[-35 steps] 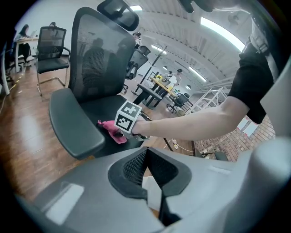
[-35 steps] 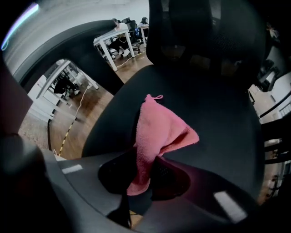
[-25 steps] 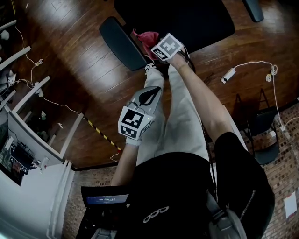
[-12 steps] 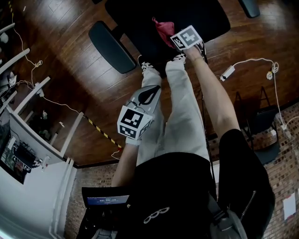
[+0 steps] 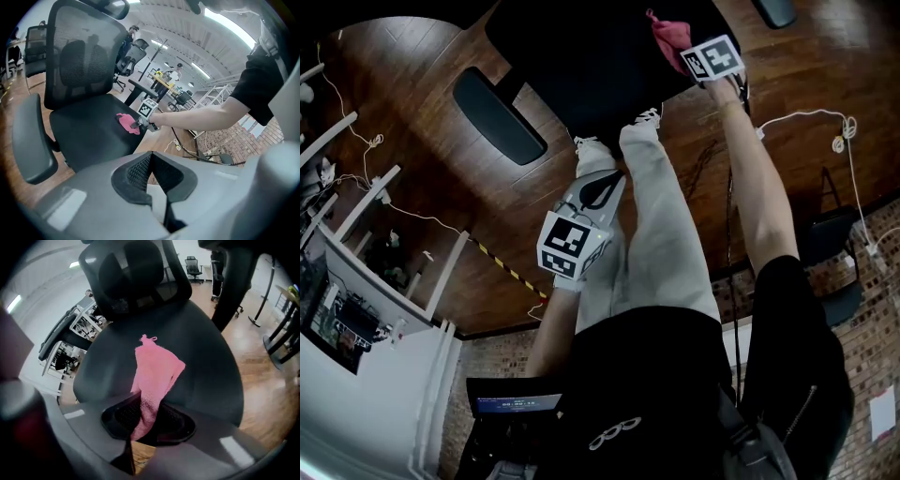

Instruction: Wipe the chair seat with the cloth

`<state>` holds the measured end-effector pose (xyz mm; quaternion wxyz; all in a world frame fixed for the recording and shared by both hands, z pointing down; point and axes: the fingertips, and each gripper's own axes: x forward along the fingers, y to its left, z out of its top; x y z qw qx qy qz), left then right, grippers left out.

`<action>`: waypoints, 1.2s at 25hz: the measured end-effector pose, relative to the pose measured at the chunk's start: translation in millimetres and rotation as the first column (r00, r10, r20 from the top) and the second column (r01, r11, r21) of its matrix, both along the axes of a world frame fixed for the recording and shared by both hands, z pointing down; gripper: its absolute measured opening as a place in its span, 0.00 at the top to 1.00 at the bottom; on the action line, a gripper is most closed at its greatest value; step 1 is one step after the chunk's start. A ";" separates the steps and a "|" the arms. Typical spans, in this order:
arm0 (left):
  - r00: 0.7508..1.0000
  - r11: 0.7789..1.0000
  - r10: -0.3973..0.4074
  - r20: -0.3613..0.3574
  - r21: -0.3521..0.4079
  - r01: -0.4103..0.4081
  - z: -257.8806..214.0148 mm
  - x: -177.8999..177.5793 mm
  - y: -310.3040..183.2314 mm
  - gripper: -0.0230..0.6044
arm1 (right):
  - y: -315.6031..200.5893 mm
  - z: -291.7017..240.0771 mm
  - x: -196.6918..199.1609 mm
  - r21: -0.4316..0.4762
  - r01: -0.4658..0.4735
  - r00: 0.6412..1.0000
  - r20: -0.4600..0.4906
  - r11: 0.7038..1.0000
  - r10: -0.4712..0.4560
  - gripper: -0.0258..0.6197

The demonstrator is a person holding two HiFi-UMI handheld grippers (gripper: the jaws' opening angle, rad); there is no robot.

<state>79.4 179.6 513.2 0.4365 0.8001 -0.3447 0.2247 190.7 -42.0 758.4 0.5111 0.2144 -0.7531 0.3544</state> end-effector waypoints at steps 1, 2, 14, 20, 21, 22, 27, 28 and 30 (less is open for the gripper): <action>1.000 1.000 0.001 0.001 0.002 -0.001 -0.8 2.8 -2.5 0.98 | -6.4 -2.0 9.0 0.010 -0.010 1.000 -0.008 1.000 0.010 0.86; 1.000 1.000 0.002 0.001 0.004 -0.002 -1.6 5.3 -4.9 0.98 | -12.4 -3.9 17.6 0.019 -0.021 1.000 -0.015 1.000 0.021 0.85; 1.000 1.000 0.000 -0.006 0.017 0.000 -5.9 23.4 -13.7 0.98 | -68.6 -35.0 128.7 0.271 -0.032 0.948 -0.297 0.962 0.115 0.86; 1.000 1.000 0.004 -0.009 0.013 -0.004 -2.1 21.9 -6.0 0.98 | -45.6 -25.2 137.8 0.283 0.115 0.905 -0.424 0.952 0.017 0.86; 1.000 1.000 0.005 -0.009 0.013 -0.005 -2.5 19.6 -4.5 0.98 | -37.9 -23.0 128.5 0.281 0.144 0.901 -0.433 0.949 -0.009 0.86; 1.000 1.000 0.005 -0.009 0.013 -0.005 -3.2 17.3 -3.3 0.98 | -30.9 -21.6 119.3 0.281 0.172 0.897 -0.442 0.944 -0.031 0.86; 1.000 1.000 0.002 -0.002 0.016 -0.002 -4.0 3.9 3.1 0.98 | 10.6 -10.4 70.6 0.234 0.216 0.902 -0.419 0.948 -0.102 0.86; 1.000 1.000 0.000 -0.002 0.017 0.000 -3.9 1.0 4.1 0.98 | 21.1 -7.7 58.5 0.219 0.227 0.904 -0.410 0.949 -0.122 0.86; 1.000 1.000 -0.001 -0.004 0.019 0.001 -4.2 -4.1 6.9 0.98 | 45.3 -2.8 30.4 0.189 0.254 0.910 -0.378 0.949 -0.168 0.86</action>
